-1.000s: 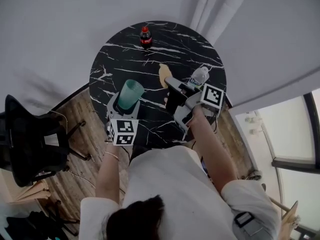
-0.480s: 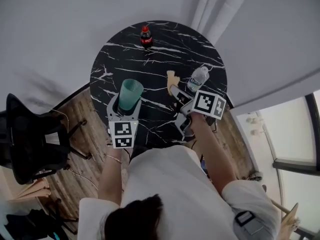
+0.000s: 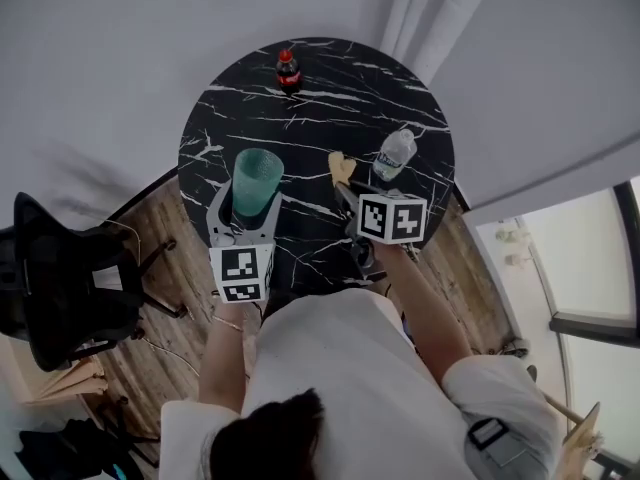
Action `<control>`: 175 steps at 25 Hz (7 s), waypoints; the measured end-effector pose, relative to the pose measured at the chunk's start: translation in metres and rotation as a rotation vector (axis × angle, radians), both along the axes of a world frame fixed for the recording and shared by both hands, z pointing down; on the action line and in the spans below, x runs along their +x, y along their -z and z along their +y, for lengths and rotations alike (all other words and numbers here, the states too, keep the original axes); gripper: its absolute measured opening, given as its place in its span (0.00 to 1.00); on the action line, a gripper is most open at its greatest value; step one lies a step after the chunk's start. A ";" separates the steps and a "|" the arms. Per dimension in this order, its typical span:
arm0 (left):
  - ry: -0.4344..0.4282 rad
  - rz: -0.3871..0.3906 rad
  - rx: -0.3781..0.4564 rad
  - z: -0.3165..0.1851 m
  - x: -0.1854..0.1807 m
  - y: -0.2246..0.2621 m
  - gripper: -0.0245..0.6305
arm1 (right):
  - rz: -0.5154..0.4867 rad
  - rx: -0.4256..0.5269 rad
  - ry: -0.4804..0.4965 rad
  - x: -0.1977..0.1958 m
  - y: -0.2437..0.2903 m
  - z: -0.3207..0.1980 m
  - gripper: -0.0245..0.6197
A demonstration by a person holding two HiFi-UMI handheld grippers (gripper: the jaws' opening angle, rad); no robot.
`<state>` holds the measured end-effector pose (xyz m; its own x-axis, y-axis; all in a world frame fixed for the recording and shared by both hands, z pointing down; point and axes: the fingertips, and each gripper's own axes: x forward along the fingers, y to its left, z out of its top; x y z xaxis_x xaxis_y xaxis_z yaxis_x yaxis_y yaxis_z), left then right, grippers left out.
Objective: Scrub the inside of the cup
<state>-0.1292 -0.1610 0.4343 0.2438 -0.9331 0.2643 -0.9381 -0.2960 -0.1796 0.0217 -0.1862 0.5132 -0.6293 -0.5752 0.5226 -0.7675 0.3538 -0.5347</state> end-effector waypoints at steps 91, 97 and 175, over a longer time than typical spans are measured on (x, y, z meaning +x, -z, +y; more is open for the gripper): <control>-0.309 -0.217 -0.476 0.052 0.046 -0.156 0.53 | 0.176 0.255 0.364 -0.086 -0.035 0.045 0.11; -0.357 -0.275 -0.554 0.057 0.047 -0.176 0.53 | 0.200 0.186 0.345 -0.081 -0.054 0.048 0.11; 0.300 0.473 -0.372 0.126 0.012 -0.132 0.05 | 0.202 0.205 0.199 0.013 -0.065 0.101 0.09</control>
